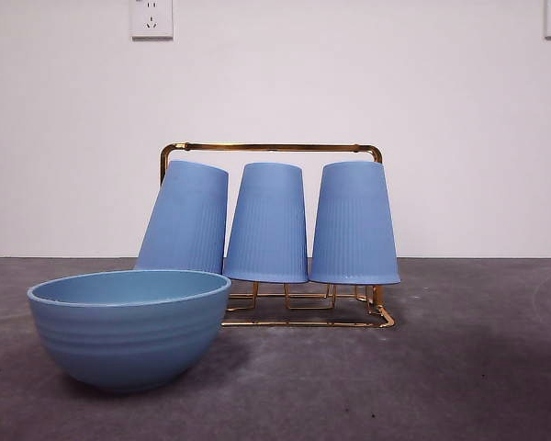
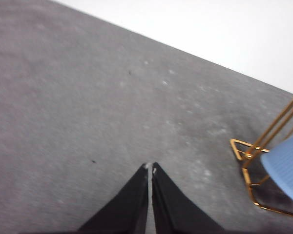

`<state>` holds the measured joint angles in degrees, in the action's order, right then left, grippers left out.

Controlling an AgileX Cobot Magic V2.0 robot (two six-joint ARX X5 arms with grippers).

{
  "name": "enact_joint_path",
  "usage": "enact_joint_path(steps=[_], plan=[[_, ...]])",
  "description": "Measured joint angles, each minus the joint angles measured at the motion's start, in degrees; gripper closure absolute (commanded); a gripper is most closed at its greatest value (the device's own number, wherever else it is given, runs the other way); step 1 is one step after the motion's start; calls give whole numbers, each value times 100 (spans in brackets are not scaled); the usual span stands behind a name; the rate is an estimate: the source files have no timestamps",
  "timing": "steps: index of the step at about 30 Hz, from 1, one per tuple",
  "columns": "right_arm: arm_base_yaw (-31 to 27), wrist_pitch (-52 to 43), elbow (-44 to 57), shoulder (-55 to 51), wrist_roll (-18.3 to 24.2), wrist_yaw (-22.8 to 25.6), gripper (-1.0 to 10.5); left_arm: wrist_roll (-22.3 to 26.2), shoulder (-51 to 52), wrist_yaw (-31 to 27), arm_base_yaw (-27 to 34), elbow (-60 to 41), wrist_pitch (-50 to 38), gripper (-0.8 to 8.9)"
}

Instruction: Right arm lift cup from the cupboard, then place it on the right of the bowl

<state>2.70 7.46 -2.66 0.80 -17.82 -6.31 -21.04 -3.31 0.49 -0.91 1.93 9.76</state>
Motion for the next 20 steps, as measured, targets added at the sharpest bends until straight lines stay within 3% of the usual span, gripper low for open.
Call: enact_joint_path(steps=[9, 20], plan=[[245, 487, -1067, 658, -328, -232, 935, -280, -649, 328, -247, 828, -149, 803], [420, 850, -2225, 2041, -280, -1419, 935, -33, -2380, 1620, -341, 2245, -33, 803]])
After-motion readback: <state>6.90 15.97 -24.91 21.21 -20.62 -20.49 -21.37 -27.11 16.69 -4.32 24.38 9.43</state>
